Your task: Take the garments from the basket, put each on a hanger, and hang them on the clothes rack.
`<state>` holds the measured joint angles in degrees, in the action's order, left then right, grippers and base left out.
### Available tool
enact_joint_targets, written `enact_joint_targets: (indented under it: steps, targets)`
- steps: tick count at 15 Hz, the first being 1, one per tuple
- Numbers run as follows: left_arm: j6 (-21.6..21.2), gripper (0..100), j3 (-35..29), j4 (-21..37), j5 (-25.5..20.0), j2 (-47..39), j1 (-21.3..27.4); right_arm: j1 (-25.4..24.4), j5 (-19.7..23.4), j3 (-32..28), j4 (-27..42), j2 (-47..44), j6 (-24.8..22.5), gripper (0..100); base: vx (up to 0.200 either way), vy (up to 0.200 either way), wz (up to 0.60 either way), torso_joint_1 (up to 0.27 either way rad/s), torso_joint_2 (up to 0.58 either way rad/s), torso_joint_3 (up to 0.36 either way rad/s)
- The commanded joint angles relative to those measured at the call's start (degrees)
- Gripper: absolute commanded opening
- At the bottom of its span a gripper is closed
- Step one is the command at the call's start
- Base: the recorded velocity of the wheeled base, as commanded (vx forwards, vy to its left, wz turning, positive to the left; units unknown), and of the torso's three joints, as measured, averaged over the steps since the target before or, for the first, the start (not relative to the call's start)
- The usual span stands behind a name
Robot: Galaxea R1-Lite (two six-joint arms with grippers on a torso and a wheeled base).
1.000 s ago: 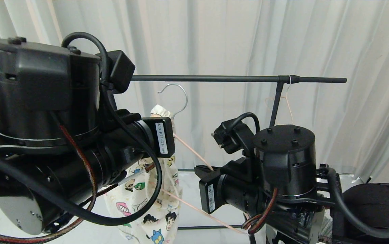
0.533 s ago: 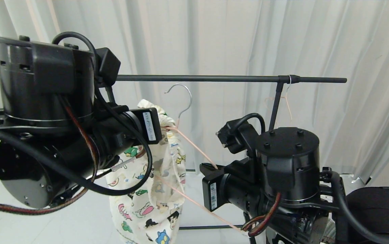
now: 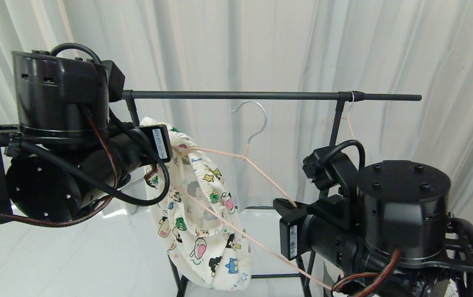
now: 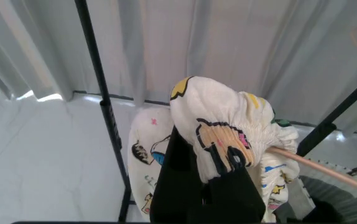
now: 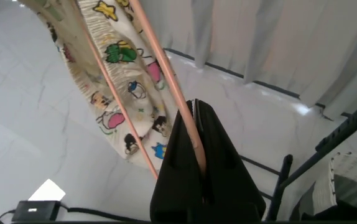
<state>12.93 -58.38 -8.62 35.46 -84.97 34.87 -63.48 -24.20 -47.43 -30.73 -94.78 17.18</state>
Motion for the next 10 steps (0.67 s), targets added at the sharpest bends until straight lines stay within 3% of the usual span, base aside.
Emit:
enact_joint_targets:
  steps: [1, 4, 6, 10]
  targets:
    - [-0.89, 0, 0.2, 0.01, 0.57, -0.46, -0.06, 0.02, -0.76, 0.76, -0.03, 1.97, -0.04, 0, 0.0, 0.0, 0.0, 0.0, 0.0, 0.0]
    - [-2.65, 0, -0.07, 0.01, 1.19, -0.46, 2.4, 0.02, -1.38, 2.26, -0.03, 2.85, -0.13, 0, 0.0, 0.0, 0.0, 0.0, 0.0, 0.0]
    - [-2.3, 0, -0.15, 0.01, 1.1, -0.37, 6.8, -0.07, -1.2, 1.82, -0.03, 2.23, -0.21, 0, 0.0, 0.0, 0.0, 0.0, 0.0, 0.0]
    - [1.74, 0, -1.65, -0.08, 1.1, -1.69, 14.0, -2.18, -0.85, 0.68, -0.12, 0.83, -0.13, 0, 0.0, 0.0, 0.0, 0.0, 0.0, 0.0]
